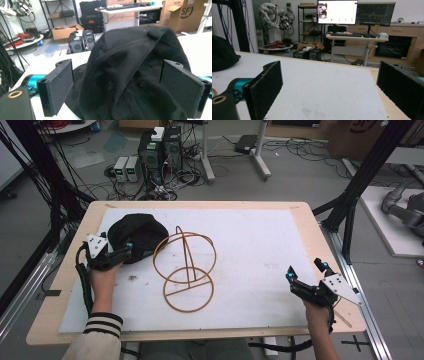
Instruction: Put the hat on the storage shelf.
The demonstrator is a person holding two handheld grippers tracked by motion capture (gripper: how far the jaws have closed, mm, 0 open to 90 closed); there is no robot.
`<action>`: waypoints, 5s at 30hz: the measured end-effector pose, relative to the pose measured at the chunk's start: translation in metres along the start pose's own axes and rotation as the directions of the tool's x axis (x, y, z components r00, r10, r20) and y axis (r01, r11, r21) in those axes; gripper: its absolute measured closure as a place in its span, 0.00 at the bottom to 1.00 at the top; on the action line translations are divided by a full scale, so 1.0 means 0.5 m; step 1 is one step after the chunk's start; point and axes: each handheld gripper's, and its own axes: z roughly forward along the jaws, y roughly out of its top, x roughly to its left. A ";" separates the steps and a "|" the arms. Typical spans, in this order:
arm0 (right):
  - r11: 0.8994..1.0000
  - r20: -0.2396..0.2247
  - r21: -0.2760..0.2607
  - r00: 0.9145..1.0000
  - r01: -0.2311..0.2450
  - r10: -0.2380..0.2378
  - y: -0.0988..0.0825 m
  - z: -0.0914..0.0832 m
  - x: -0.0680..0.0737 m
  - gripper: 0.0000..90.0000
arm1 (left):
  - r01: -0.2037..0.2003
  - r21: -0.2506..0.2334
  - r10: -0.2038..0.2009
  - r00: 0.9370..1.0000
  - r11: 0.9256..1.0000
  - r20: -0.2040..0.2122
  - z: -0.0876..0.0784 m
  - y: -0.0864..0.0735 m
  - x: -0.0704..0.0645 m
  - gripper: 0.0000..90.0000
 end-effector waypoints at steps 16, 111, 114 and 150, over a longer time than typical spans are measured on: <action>1.000 0.003 0.007 1.000 0.009 -0.009 -0.003 0.002 0.001 0.07 | 0.022 0.007 -0.022 1.000 1.000 -0.006 0.021 -0.014 0.005 0.31; 1.000 0.004 -0.011 1.000 -0.008 0.008 0.004 0.000 0.001 0.07 | 0.072 -0.253 -0.071 0.997 0.965 0.011 -0.080 0.200 -0.038 0.97; 1.000 0.005 -0.012 1.000 -0.008 0.008 0.005 0.000 0.000 0.07 | 0.070 -0.265 -0.070 0.997 0.962 0.012 -0.089 0.214 -0.040 0.97; 0.999 0.001 -0.026 1.000 -0.022 0.022 0.008 0.002 0.004 0.07 | 0.141 -0.395 -0.077 0.982 0.908 0.174 -0.254 0.350 -0.138 0.97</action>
